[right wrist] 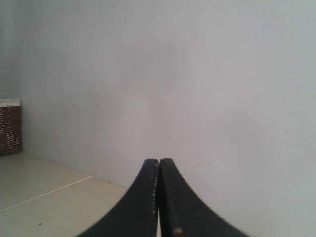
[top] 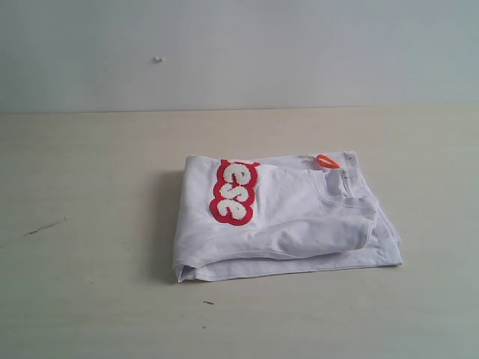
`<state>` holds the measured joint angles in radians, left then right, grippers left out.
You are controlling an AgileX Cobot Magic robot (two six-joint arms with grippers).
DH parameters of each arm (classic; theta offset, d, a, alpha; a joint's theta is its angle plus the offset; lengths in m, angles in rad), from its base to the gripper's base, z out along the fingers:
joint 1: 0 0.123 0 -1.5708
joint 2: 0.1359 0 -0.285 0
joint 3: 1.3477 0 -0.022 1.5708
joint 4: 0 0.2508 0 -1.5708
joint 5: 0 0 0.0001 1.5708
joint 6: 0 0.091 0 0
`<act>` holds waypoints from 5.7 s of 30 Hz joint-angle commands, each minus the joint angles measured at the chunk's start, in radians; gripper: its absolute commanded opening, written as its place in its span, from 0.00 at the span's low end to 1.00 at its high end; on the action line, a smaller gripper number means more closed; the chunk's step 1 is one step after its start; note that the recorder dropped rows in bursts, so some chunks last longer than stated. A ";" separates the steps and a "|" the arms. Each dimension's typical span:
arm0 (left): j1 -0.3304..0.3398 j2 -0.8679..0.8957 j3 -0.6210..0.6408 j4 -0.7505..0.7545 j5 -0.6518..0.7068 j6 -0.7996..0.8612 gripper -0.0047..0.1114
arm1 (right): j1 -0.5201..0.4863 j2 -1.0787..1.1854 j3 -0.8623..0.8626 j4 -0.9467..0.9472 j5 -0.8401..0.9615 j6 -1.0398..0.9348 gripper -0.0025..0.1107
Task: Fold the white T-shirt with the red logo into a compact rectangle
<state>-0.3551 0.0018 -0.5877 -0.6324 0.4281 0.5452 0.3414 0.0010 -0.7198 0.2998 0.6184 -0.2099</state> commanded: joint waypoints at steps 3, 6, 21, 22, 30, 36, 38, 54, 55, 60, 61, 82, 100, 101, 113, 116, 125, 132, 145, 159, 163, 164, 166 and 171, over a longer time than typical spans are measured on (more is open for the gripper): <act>-0.004 -0.002 0.003 0.074 0.003 0.000 0.04 | -0.003 -0.001 0.002 -0.005 0.001 0.003 0.02; -0.002 -0.002 0.003 0.112 0.003 -0.003 0.04 | -0.003 -0.001 0.002 -0.002 0.001 0.003 0.02; 0.105 -0.002 0.003 0.467 -0.028 -0.482 0.04 | -0.003 -0.001 0.002 -0.002 0.001 0.003 0.02; 0.115 -0.002 0.003 0.489 -0.040 -0.526 0.04 | -0.003 -0.001 0.002 -0.002 0.001 0.003 0.02; 0.152 -0.002 0.087 0.575 -0.212 -0.668 0.04 | -0.003 -0.001 0.002 -0.002 0.001 0.003 0.02; 0.197 -0.002 0.214 0.657 -0.309 -0.770 0.04 | -0.003 -0.001 0.002 -0.002 0.001 0.003 0.02; 0.219 -0.002 0.253 0.657 -0.321 -0.770 0.04 | -0.003 -0.001 0.002 -0.002 0.001 0.003 0.02; 0.311 -0.002 0.469 0.657 -0.489 -0.731 0.04 | -0.003 -0.001 0.002 -0.002 0.004 0.003 0.02; 0.313 -0.002 0.476 0.657 -0.486 -0.725 0.04 | -0.003 -0.001 0.002 -0.002 0.004 0.003 0.02; 0.313 -0.002 0.502 0.657 -0.486 -0.703 0.04 | -0.003 -0.001 0.002 -0.002 0.004 0.003 0.02; 0.313 -0.002 0.507 0.657 -0.486 -0.703 0.04 | -0.003 -0.001 0.002 -0.002 0.004 0.003 0.02; 0.313 -0.002 0.588 0.657 -0.387 -0.703 0.04 | -0.003 -0.001 0.002 -0.002 0.004 0.003 0.02; 0.313 -0.002 0.588 0.655 -0.069 -0.626 0.04 | -0.003 -0.001 0.002 0.000 0.004 0.003 0.02; 0.313 -0.002 0.588 0.655 -0.069 -0.626 0.04 | -0.003 -0.001 0.002 0.000 0.004 0.003 0.02; 0.313 -0.002 0.588 0.655 -0.069 -0.626 0.04 | -0.003 -0.001 0.002 0.000 0.004 0.003 0.02; 0.313 -0.002 0.588 0.655 -0.071 -0.626 0.04 | -0.003 -0.001 0.002 0.000 0.004 0.003 0.02; 0.313 -0.002 0.588 0.655 -0.075 -0.626 0.04 | -0.003 -0.001 0.002 0.000 0.004 0.003 0.02; 0.313 -0.002 0.588 0.655 -0.075 -0.626 0.04 | -0.003 -0.001 0.002 0.000 0.004 0.003 0.02; 0.313 -0.002 0.588 0.655 -0.075 -0.626 0.04 | -0.003 -0.001 0.002 0.000 0.004 0.003 0.02; 0.313 -0.002 0.588 0.655 -0.075 -0.626 0.04 | -0.290 -0.001 0.005 0.014 0.023 0.003 0.02; 0.313 -0.002 0.588 0.655 -0.075 -0.626 0.04 | -0.350 -0.001 0.005 0.014 0.023 0.003 0.02; 0.313 -0.002 0.588 0.655 -0.075 -0.626 0.04 | -0.350 -0.001 0.005 0.014 0.023 0.003 0.02; 0.313 -0.002 0.588 0.655 -0.075 -0.626 0.04 | -0.350 -0.001 0.005 0.012 0.023 0.003 0.02; 0.313 -0.002 0.588 0.655 -0.075 -0.626 0.04 | -0.350 -0.001 0.005 -0.157 0.025 0.003 0.02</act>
<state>-0.0459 0.0054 -0.0022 0.0188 0.3654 -0.0846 -0.0021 0.0010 -0.7198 0.2027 0.6400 -0.2060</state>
